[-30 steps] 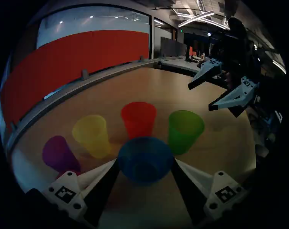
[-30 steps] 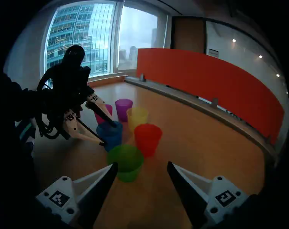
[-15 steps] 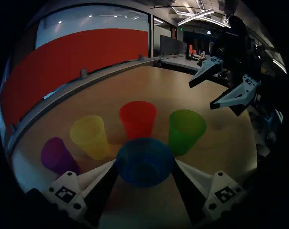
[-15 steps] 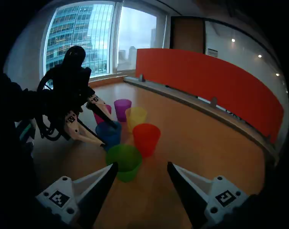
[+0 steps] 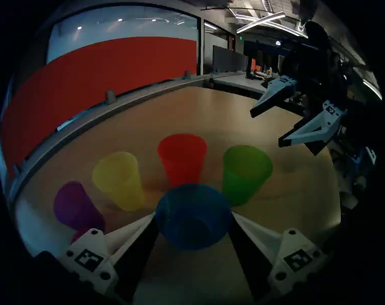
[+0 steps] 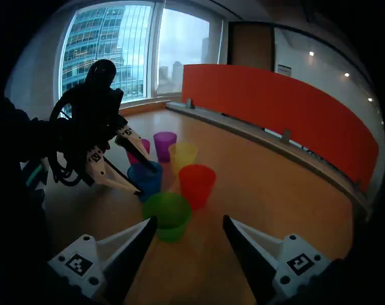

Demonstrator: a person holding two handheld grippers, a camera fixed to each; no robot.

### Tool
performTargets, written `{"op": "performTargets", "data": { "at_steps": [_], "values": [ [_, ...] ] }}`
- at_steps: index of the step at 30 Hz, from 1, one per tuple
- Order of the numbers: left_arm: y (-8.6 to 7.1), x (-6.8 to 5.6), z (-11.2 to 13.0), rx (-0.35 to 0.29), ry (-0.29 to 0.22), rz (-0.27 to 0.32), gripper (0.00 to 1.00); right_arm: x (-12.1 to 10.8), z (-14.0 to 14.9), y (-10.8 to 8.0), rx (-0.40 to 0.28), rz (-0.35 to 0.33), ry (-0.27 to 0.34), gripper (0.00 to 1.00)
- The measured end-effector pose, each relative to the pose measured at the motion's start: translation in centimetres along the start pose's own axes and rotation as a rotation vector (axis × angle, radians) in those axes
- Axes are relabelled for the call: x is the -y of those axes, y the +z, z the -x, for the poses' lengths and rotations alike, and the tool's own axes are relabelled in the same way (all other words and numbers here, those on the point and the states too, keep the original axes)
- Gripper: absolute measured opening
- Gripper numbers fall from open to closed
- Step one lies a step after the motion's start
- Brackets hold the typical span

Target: Pour water

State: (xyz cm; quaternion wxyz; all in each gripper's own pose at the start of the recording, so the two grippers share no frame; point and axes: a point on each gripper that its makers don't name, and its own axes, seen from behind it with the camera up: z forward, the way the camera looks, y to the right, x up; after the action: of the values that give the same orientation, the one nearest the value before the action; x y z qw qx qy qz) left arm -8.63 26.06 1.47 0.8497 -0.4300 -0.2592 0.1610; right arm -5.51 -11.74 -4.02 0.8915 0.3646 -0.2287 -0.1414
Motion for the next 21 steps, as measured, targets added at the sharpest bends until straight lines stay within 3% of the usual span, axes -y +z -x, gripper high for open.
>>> {"op": "performTargets", "data": {
  "at_steps": [21],
  "values": [
    [-4.1, 1.2, -2.7, -0.092, -0.008, -0.054, 0.87, 1.8, 0.2, 1.1, 0.011, -0.034, -0.004, 1.00]
  ]
}}
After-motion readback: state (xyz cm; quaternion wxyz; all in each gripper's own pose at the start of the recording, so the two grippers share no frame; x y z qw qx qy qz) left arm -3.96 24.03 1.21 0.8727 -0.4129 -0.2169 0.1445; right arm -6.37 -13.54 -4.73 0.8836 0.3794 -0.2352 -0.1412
